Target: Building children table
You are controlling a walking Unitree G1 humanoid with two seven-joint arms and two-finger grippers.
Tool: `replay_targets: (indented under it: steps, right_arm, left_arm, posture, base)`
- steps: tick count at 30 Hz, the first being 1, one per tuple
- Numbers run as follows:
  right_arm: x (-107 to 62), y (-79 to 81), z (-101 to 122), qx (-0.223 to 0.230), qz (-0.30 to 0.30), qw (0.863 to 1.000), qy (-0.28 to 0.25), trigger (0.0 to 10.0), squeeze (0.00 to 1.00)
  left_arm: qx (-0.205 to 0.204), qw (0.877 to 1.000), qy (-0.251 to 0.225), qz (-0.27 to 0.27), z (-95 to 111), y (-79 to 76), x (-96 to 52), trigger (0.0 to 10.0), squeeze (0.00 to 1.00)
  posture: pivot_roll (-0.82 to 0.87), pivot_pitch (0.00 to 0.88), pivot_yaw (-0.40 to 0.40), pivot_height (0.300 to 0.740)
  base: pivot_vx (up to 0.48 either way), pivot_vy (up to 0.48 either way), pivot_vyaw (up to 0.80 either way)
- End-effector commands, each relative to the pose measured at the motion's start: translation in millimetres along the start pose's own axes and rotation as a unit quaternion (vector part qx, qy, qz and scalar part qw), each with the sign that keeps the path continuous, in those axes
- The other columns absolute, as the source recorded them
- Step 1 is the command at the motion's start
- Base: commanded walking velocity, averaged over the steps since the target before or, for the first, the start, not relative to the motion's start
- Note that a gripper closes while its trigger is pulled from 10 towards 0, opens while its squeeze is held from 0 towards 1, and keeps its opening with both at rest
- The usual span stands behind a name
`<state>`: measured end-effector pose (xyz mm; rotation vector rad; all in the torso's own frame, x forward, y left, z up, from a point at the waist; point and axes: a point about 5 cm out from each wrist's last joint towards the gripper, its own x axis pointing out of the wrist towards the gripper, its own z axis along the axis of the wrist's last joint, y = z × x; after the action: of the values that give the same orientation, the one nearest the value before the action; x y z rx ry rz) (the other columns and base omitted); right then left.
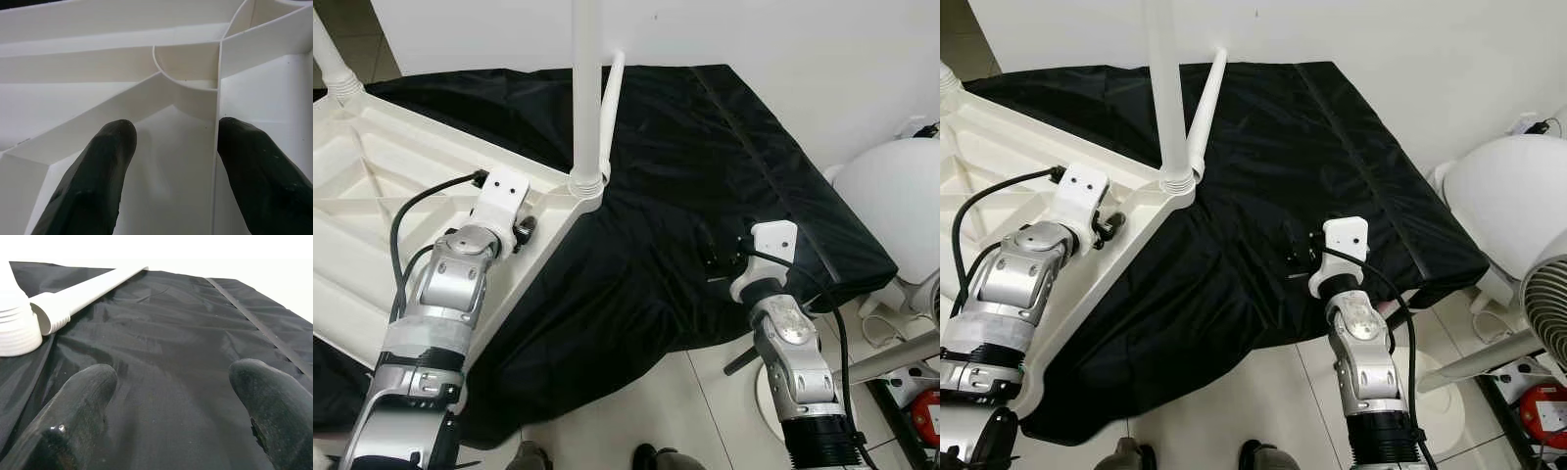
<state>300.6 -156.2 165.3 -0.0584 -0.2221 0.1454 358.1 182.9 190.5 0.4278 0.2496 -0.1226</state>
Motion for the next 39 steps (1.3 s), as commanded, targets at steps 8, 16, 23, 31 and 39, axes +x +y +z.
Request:
replay_targets:
  steps: [8,16,23,31,39]
  right_arm:
    - [-2.1,0.8,-4,0.0,0.003,1.0,0.007,10.0,0.0]
    - [1.3,3.0,-4,0.001,0.006,1.0,0.005,10.0,0.0]
    - [2.2,3.4,-4,0.003,0.006,1.0,0.003,10.0,0.0]
    - [2.9,3.9,-3,0.004,0.001,1.0,0.001,10.0,0.0]
    - [0.8,1.1,-5,0.002,-0.004,1.0,0.002,10.0,0.0]
  left_arm:
    - [0.035,0.992,0.045,0.117,-20,46.7,-4.3,10.0,0.0]
    - [0.016,0.994,0.015,0.11,-12,49.4,-6.0,10.0,0.0]
    - [0.0,0.996,-0.024,0.084,3,28.5,-0.8,10.0,0.0]
    - [0.004,0.992,-0.122,0.02,27,0.8,-3.7,10.0,0.0]
    - [-0.02,0.989,-0.145,-0.002,30,13.1,-9.2,10.0,0.0]
  posture:
    - [0.11,0.106,-0.041,0.74]
    - [0.12,0.098,-0.042,0.74]
    - [0.13,0.098,-0.043,0.74]
    - [0.12,0.097,-0.035,0.74]
    - [0.11,0.098,-0.031,0.74]
  base:
    - [0.0,0.0,0.0]
    - [0.0,0.0,0.0]
    - [0.0,0.0,0.0]
    - [0.0,0.0,0.0]
    - [0.0,0.0,0.0]
